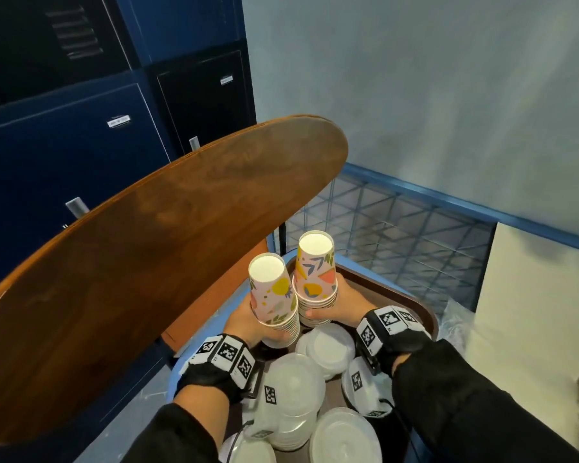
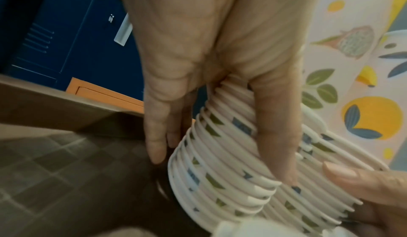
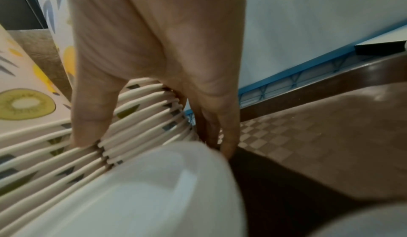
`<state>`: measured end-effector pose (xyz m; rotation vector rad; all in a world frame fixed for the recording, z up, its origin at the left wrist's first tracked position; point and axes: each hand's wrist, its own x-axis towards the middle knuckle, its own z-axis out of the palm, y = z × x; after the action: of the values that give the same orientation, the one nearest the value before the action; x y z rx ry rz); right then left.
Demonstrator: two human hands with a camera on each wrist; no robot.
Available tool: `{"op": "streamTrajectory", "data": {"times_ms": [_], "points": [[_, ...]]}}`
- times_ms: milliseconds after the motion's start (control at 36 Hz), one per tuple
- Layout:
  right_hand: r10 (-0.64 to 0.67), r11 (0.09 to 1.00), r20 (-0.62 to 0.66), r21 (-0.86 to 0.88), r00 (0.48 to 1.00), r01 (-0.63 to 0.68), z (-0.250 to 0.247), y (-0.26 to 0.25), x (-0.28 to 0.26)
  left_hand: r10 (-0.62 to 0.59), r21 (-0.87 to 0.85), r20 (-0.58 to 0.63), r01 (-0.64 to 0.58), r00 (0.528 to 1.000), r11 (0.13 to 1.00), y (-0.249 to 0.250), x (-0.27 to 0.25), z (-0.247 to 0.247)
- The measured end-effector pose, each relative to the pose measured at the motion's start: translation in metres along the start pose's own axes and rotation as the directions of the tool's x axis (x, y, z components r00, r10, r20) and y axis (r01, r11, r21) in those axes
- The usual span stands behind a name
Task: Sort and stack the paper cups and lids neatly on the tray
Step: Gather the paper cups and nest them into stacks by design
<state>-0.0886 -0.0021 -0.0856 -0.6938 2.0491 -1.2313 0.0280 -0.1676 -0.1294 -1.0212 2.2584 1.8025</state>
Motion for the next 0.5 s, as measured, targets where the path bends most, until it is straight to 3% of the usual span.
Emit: {"op": "streamTrajectory", "data": {"times_ms": [83,167,500], "points": [[0.02,1.0,-0.033,-0.006,0.999,-0.02,-0.001,0.004,-0.002,0.037,0.095,-0.029,-0.034,0.999,0.995,0.034,-0.029,0.004],[0.054,0.999,-0.105,0.006,0.993,-0.054,-0.004,0.009,-0.004,0.062,0.065,-0.026,-0.06,0.998,0.996,0.043,-0.033,0.005],[-0.106,0.982,-0.28,0.12,0.954,0.145,-0.026,-0.01,-0.023,0.149,-0.088,-0.028,-0.151,0.988,0.985,0.072,-0.047,0.009]]}}
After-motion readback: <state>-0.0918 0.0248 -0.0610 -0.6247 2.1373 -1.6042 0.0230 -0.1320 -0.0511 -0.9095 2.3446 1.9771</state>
